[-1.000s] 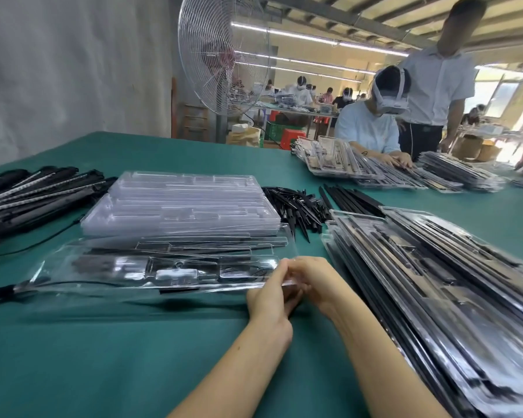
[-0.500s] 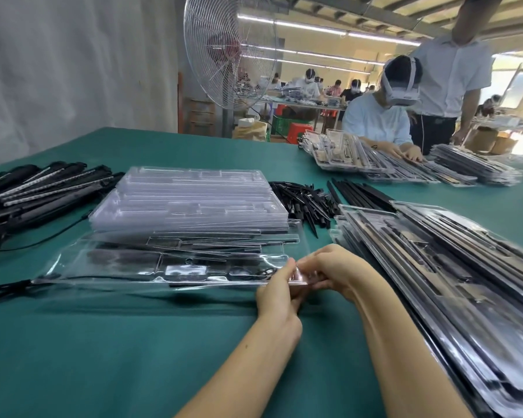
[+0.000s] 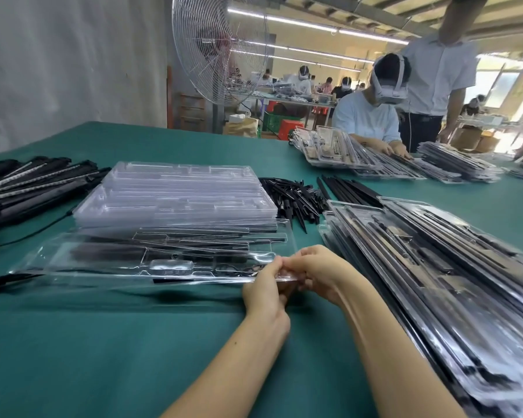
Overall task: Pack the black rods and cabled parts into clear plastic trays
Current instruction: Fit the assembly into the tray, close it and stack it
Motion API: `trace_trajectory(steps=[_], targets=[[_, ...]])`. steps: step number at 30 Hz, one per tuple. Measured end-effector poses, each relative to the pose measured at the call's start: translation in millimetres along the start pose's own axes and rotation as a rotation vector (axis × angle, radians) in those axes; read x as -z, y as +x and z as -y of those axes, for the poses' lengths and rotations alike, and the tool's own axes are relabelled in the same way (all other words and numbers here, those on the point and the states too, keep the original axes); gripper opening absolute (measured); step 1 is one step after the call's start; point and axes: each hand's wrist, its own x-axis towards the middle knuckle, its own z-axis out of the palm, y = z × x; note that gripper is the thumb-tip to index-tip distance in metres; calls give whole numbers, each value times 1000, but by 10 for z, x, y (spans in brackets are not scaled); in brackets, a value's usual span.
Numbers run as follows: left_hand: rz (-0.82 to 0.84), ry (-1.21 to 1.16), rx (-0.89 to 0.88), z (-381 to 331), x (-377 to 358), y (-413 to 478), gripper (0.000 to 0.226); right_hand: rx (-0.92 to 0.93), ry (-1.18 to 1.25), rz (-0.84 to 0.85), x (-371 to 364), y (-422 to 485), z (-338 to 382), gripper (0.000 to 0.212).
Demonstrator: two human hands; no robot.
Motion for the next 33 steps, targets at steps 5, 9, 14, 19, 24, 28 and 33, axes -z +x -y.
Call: trace_trajectory(steps=[5,9,14,19,24,28,33], targets=[[10,31,-38,34,1,11,11,9,131,163,90,-11,-23,26],[17,44,-28,46,1,-8,6,-14,114,106,64,20,-47,28],[35,42,11,18,21,-33,7,-24,15,-54,-18,47,-16,33],[36,24,37,-12,17,-28,18,-48,-50,-125,-55,32,22,31],[58,65,87,-65,-38,-24,23,-75,-119,-133,-20,69,11,28],[173,188,258,-215,16,-105,16,-100,-83,-187,20,131,-94,31],[465,759,289,-701,300,-346,23,-75,-200,-285,101,179,-246,24]])
